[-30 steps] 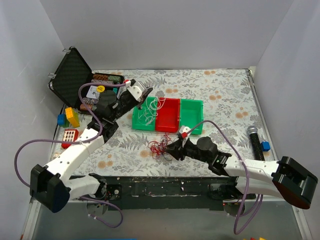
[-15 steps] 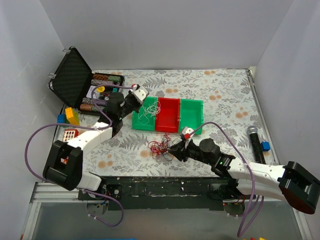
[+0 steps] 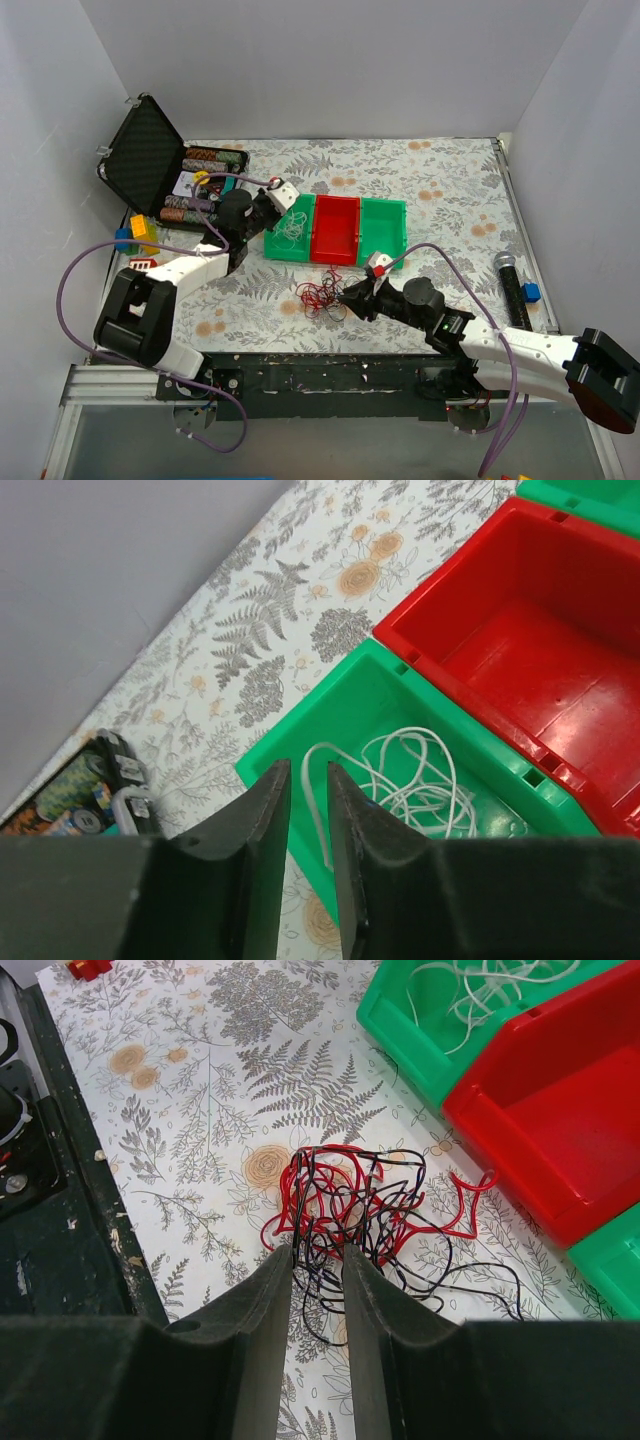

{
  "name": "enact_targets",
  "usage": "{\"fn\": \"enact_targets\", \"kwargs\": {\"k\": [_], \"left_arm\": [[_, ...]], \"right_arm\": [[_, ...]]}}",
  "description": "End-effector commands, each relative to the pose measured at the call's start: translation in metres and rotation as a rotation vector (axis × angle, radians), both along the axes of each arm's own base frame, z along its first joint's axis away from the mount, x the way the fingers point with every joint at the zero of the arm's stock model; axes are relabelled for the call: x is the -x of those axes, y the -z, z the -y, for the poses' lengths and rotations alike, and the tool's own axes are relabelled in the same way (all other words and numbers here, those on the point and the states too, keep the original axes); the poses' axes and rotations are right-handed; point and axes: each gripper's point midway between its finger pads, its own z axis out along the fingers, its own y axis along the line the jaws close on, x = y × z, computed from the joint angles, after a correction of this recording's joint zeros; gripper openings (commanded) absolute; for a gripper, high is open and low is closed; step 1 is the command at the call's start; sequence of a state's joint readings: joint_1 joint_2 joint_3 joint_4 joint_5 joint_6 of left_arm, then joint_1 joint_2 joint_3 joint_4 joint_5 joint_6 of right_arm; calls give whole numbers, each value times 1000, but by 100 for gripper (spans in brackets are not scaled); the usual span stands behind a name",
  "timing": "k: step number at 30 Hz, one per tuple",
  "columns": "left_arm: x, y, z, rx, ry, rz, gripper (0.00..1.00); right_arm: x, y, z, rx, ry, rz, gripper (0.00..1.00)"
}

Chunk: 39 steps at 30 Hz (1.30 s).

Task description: Untangle the cables

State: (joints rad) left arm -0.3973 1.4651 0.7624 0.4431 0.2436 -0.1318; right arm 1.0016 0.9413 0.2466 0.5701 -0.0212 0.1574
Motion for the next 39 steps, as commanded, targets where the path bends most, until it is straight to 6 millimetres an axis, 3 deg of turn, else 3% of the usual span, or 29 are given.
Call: {"fn": "enact_targets", "kwargs": {"k": [1, 2, 6, 9, 12, 14, 17, 19, 21, 25, 29, 32, 39], "left_arm": [[-12, 12, -9, -71, -50, -38, 26], [-13, 9, -8, -67, -49, -35, 31], [-11, -13, -2, -37, -15, 4, 72], [1, -41, 9, 0, 59, 12, 80], [42, -52, 27, 12, 256, -11, 89], [93, -42, 46, 10, 488, -94, 96], [165, -25, 75, -17, 770, -217, 96], [195, -13, 90, -43, 886, -258, 95], [210, 2, 101, -96, 949, -241, 94], [207, 16, 114, -145, 990, -227, 92], [203, 18, 118, -179, 1025, -226, 87], [207, 21, 115, -213, 1062, -220, 75], [207, 24, 118, -197, 1066, -235, 37]], "right_arm": [[-5, -11, -2, -26, 16, 19, 35], [-5, -13, -2, -28, 16, 22, 35], [-6, -16, -3, -27, 14, 28, 35], [-11, -18, 0, -23, 48, 38, 35], [-14, -23, 1, -29, 60, 53, 34], [-17, -27, 5, -35, 86, 61, 34], [-20, -33, 11, -55, 118, 78, 35], [-20, -37, 12, -64, 120, 85, 35], [-18, -38, 10, -64, 106, 83, 33], [-16, -44, 8, -81, 87, 85, 28], [-18, -56, 9, -93, 98, 109, 19], [-19, -63, 10, -97, 102, 124, 18], [-21, -62, 12, -95, 115, 127, 17]]}}
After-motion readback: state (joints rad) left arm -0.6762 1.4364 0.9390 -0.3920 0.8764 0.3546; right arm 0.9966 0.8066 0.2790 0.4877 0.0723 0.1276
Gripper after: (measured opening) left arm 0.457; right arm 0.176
